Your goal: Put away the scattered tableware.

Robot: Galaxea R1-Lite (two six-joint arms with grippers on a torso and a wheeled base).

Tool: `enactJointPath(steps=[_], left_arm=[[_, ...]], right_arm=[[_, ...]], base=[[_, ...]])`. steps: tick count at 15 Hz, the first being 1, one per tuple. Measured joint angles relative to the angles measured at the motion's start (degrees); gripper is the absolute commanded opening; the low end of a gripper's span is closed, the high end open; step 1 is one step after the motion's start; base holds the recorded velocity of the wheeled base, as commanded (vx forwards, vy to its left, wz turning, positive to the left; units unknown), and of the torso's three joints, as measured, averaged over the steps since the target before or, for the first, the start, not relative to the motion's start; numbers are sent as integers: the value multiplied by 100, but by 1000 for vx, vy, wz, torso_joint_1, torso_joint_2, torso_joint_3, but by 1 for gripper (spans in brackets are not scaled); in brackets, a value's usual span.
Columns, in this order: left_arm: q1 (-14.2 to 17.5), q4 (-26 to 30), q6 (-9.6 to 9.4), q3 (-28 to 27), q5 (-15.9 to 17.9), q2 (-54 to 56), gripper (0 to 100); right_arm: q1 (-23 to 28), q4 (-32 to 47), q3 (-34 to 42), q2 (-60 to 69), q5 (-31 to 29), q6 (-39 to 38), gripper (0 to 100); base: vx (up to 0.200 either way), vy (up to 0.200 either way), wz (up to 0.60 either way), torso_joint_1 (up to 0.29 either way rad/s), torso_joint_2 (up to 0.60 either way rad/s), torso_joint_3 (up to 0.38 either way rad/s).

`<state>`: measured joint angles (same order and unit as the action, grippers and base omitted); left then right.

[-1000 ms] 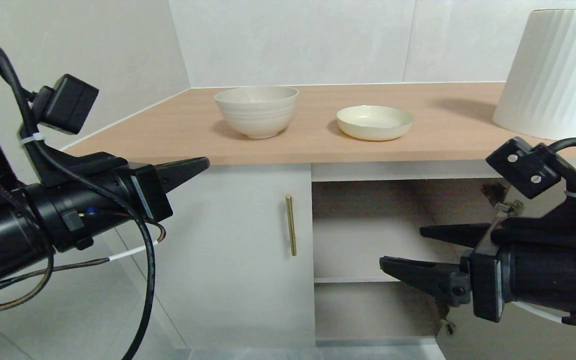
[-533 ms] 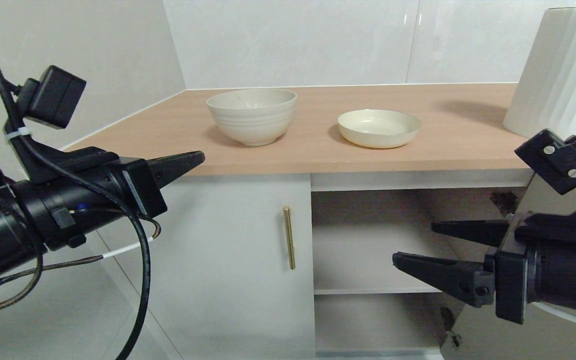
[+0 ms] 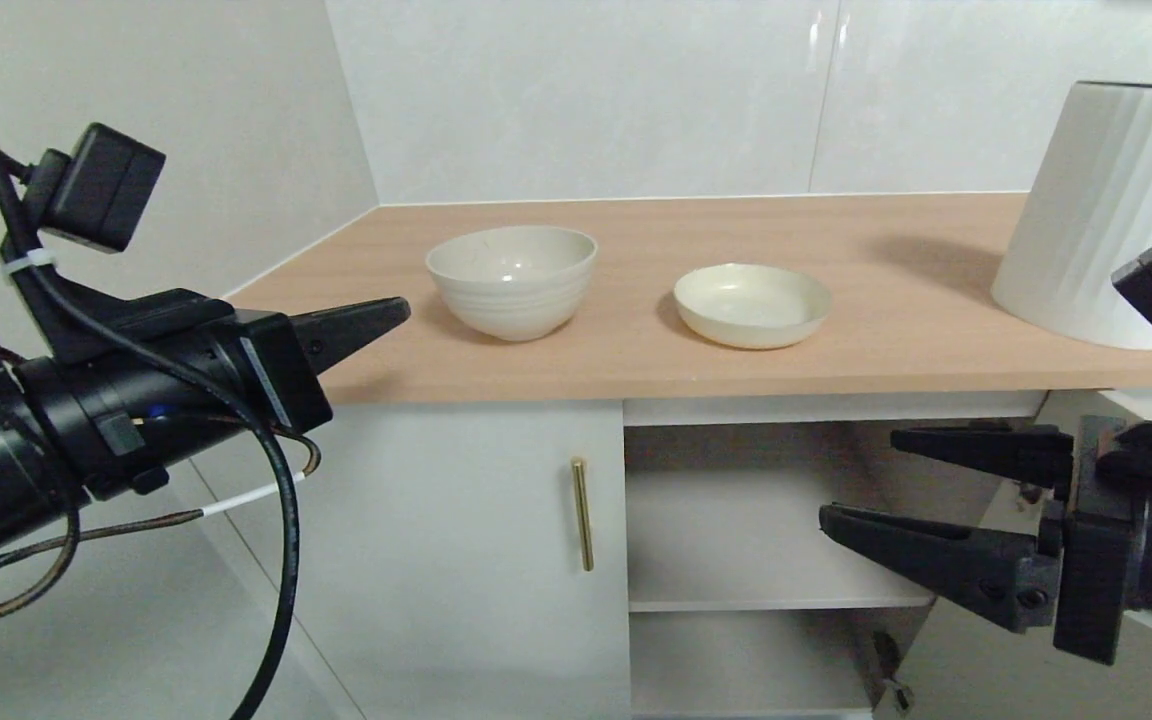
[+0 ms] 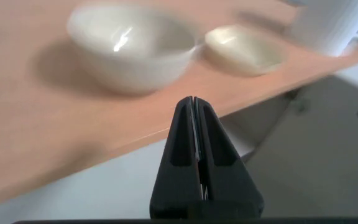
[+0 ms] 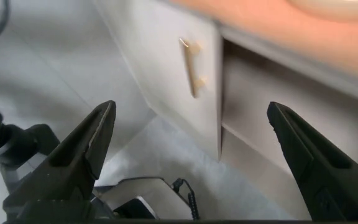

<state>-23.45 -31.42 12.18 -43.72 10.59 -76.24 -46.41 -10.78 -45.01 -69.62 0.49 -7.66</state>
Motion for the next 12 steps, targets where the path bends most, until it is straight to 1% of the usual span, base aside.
enactJointPath(steps=[7, 9, 12], left_arm=[[22, 9, 11, -88, 2, -127, 0], [26, 0, 11, -124, 2, -207, 0], [50, -6, 11, -221, 10, -334, 0]], right_arm=[[44, -202, 11, -69, -5, 2, 100], [182, -334, 11, -149, -2, 0, 100], [449, -912, -13, -350, 22, 5, 100]], base=[[0, 0, 0, 141, -474, -327], [0, 0, 0, 171, -486, -315], [0, 0, 0, 67, -185, -118]])
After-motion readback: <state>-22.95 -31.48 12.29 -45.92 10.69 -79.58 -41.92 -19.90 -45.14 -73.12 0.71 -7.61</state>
